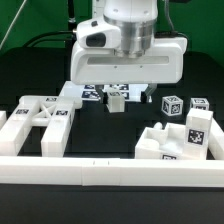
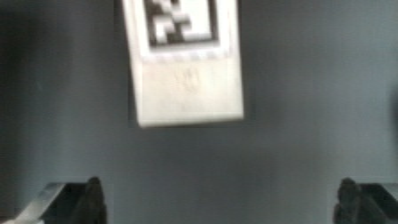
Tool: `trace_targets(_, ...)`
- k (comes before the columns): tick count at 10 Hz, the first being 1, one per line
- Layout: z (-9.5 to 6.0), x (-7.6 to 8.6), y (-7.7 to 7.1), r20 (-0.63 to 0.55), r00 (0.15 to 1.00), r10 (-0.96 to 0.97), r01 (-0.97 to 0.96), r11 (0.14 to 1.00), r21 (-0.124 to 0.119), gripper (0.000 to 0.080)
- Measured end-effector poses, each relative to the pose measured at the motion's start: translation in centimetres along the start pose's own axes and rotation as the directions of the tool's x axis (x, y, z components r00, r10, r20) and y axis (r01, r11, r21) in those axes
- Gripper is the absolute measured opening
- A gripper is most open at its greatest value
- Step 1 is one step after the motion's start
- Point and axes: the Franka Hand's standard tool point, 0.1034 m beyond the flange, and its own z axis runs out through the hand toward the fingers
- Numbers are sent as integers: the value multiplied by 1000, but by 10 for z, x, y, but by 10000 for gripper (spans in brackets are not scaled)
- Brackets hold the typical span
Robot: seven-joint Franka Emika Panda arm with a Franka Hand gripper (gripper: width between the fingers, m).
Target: Assemble chair
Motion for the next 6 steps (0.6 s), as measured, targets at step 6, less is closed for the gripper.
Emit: trace_targets(6, 6, -17, 5, 400, 916, -3, 4, 1000, -2, 649)
